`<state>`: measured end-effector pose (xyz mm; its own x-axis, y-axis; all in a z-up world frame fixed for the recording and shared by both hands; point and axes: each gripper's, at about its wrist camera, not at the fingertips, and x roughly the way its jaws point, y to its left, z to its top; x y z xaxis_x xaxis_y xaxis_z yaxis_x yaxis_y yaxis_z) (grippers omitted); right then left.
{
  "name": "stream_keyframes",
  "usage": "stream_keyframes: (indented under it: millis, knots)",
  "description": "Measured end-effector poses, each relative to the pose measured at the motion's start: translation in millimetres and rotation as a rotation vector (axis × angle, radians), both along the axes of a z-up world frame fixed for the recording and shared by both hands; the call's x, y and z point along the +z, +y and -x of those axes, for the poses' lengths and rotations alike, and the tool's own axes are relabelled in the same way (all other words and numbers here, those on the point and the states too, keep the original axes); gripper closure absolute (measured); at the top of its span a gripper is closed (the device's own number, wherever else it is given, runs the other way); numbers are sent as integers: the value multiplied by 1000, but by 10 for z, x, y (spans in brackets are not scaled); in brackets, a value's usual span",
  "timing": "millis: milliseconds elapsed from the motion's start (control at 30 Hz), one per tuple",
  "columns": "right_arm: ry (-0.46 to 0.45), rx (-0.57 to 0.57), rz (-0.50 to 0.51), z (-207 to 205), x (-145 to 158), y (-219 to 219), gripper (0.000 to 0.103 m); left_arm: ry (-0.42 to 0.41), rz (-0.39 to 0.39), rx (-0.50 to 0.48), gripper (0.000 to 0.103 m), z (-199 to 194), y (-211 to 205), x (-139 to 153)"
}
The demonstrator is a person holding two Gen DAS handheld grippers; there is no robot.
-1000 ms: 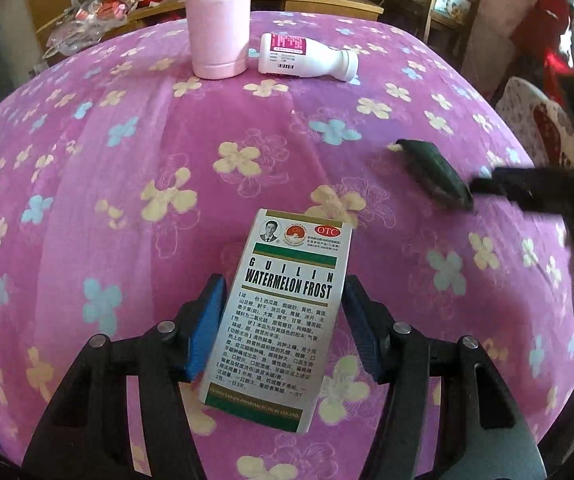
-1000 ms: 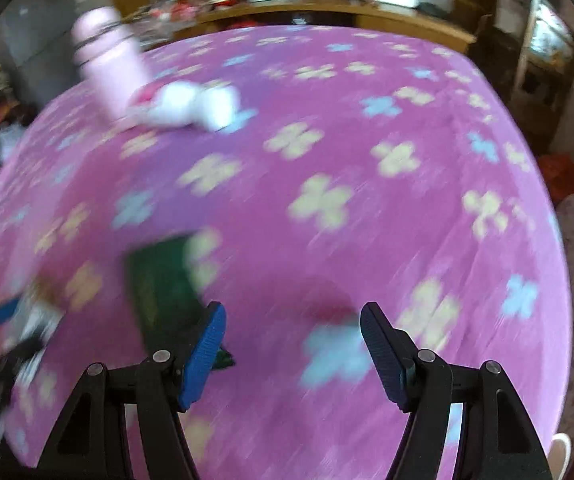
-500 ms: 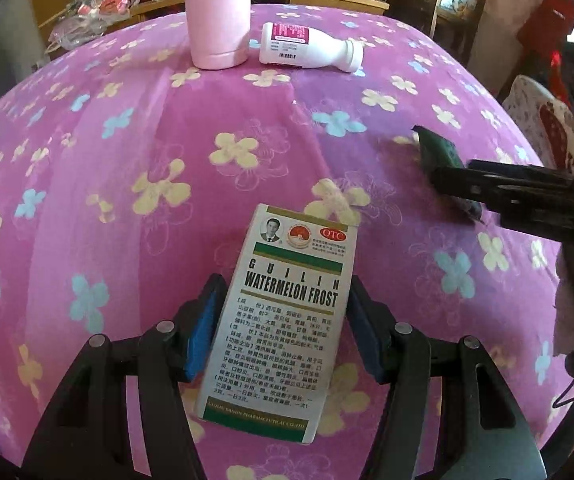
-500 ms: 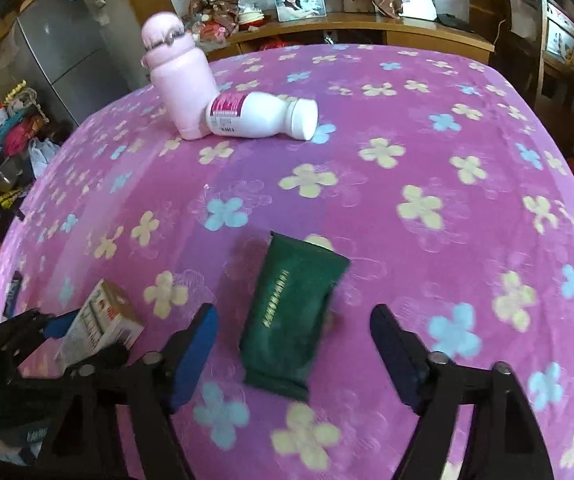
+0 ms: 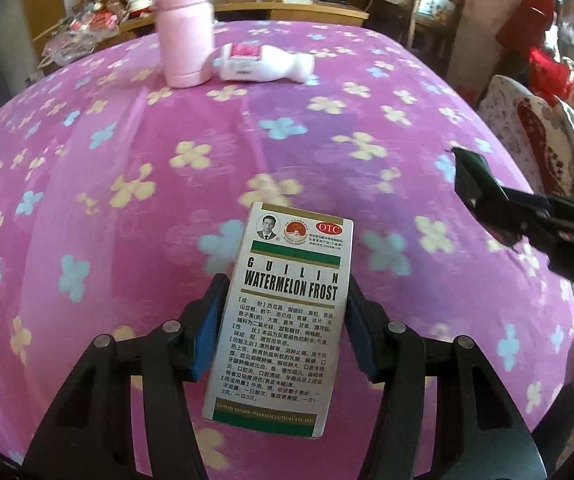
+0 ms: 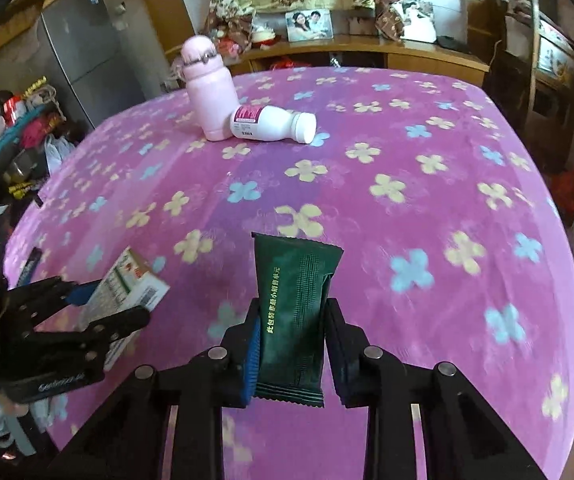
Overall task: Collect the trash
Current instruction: 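Grasp the Watermelon Frost box with the left tool while the right tool grasps the dark green packet, then carry the Watermelon Frost box and dark green packet over the white bucket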
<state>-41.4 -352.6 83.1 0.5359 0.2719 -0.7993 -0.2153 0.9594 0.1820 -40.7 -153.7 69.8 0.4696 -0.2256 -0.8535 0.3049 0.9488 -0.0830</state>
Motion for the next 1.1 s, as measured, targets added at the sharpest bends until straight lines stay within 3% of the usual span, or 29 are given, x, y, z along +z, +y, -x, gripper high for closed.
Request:
stream_keyframes:
  millis: [333, 700, 1100]
  knots:
    - [-16, -91, -11, 766, 130, -558, 75, -43, 18, -62, 49, 328, -576, 174]
    - [-41, -208, -20, 1236, 189, -1125, 75, -81, 20, -153, 49, 599, -1232, 332]
    - [-44, -368, -18, 1720, 172, -1896, 75, -67, 53, -320, 49, 887, -2216, 390]
